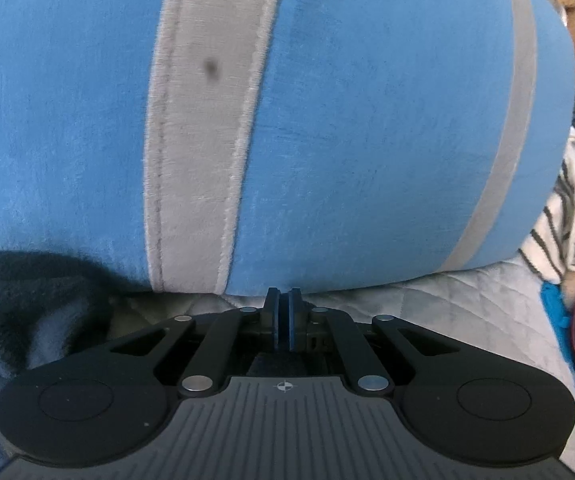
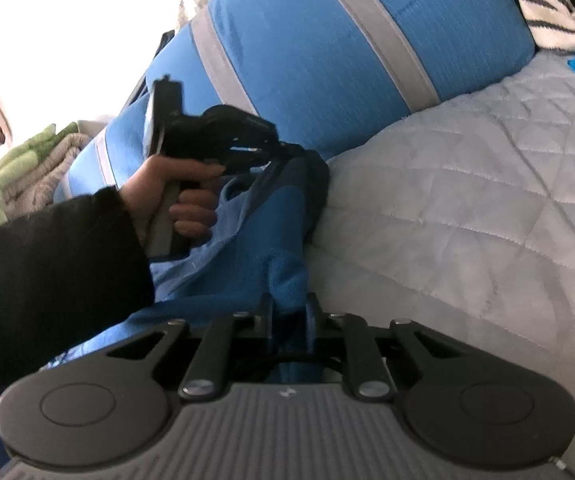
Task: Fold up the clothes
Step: 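Open the right tool to release the navy fabric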
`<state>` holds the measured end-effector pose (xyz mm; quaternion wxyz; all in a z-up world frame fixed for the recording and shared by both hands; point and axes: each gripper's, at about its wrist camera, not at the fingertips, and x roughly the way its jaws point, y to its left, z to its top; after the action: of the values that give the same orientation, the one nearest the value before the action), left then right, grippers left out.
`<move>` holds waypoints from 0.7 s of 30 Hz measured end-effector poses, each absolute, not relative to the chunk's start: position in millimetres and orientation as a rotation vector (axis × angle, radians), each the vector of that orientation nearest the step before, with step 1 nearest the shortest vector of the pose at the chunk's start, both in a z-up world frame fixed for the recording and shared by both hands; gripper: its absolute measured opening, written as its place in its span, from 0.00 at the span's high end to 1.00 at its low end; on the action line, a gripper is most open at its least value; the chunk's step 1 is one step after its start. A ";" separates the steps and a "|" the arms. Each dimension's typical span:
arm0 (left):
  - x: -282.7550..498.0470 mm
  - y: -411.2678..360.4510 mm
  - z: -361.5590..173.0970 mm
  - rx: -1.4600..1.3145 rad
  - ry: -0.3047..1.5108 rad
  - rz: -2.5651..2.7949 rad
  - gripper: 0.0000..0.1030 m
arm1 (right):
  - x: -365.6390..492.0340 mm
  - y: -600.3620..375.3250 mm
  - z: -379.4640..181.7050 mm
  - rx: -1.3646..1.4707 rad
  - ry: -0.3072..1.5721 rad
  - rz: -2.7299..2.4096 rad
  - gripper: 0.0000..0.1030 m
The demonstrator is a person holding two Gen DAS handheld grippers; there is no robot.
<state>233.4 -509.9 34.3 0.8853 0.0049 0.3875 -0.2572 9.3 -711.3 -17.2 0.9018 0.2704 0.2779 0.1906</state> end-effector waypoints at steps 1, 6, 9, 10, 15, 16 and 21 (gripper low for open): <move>232.6 -513.5 34.3 0.025 0.798 -0.531 0.95 | 8.1 -711.1 -17.7 0.560 0.575 0.393 0.87; 233.6 -523.1 31.0 0.051 0.779 -0.508 0.95 | 3.8 -708.9 -15.4 0.552 0.582 0.381 0.88; 235.4 -526.5 28.1 0.055 0.770 -0.504 0.96 | -0.9 -708.6 -12.2 0.535 0.589 0.379 0.88; 235.5 -527.9 27.7 0.063 0.764 -0.501 0.95 | -1.8 -708.7 -11.3 0.529 0.592 0.378 0.88; 238.0 -526.4 26.2 0.056 0.757 -0.499 0.96 | -9.8 -706.9 -1.0 0.466 0.612 0.366 0.90; 237.6 -526.5 26.4 0.066 0.759 -0.497 0.92 | -12.4 -708.4 1.8 0.453 0.613 0.350 0.89; 229.3 -521.5 33.5 0.115 0.740 -0.424 0.34 | -23.6 -719.7 16.5 0.406 0.629 0.268 0.38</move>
<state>229.3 -521.5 33.5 0.9088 0.0558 0.3589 -0.2054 -23.6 -719.7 16.5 0.9220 0.1976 0.3063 0.1304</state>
